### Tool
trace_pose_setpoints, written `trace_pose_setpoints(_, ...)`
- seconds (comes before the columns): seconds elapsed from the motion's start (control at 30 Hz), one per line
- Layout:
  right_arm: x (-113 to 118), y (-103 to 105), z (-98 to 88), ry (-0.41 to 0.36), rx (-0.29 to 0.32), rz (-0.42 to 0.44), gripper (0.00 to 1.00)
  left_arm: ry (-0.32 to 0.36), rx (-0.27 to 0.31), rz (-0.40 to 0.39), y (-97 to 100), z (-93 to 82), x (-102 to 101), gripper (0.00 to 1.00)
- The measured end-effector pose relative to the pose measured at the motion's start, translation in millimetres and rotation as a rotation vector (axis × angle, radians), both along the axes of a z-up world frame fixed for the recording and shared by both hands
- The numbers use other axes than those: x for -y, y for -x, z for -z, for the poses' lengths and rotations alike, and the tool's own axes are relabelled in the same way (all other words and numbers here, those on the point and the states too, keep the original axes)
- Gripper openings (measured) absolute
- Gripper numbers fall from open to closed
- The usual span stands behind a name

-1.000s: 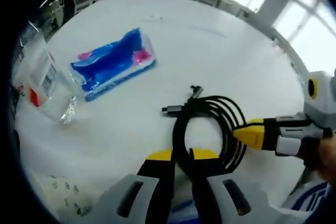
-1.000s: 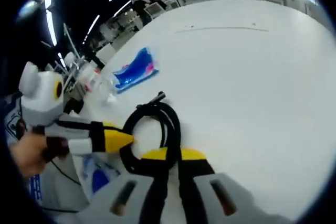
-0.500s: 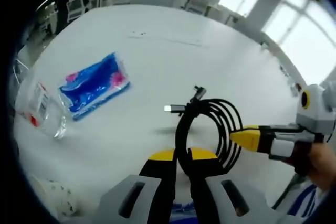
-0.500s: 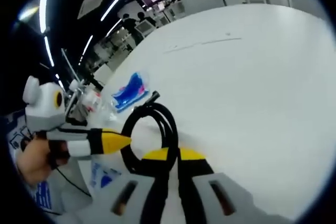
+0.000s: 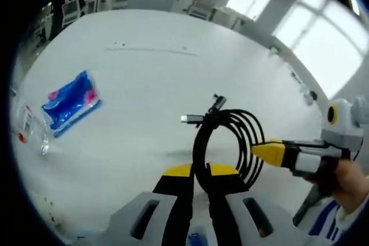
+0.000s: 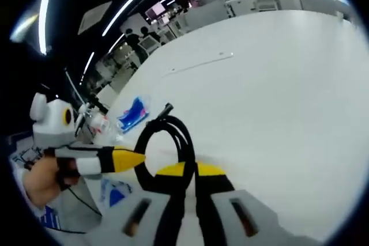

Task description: Arrange the tabletop items into an orderly group along one side of the table until the central work area is clear of visible clutter.

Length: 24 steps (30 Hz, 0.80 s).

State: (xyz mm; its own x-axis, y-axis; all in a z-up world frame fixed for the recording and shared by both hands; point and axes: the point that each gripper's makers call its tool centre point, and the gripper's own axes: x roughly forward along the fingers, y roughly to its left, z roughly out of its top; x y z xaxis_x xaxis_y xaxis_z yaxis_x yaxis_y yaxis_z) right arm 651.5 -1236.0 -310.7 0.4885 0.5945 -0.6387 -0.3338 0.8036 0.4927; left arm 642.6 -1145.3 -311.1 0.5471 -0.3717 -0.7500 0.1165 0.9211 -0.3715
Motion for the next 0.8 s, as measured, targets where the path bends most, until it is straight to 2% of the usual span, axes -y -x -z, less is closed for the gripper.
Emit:
trace_pose_setpoints(0.23, 23.8, 4.0, -0.6, -0.002, -0.004, 0.029, 0.02, 0.009, 0.002, 0.048, 2.5, -1.1, 24.3, 0.03)
trace_pose_setpoints(0.47, 38.5, 8.1, -0.5, -0.017, -0.026, 0.055, 0.02, 0.016, -0.001, 0.085, 5.3, -3.7, 39.3, 0.03)
trace_pose_setpoints(0.63, 47.3, 14.0, 3.4, 0.000, -0.031, 0.055, 0.02, 0.018, -0.018, 0.122, 9.0, 0.1, 49.8, 0.04)
trace_pose_setpoints(0.8, 63.8, 17.4, 9.0, 0.007, -0.041, 0.088, 0.02, 0.010, -0.004, 0.193, 10.4, 5.5, 65.8, 0.04)
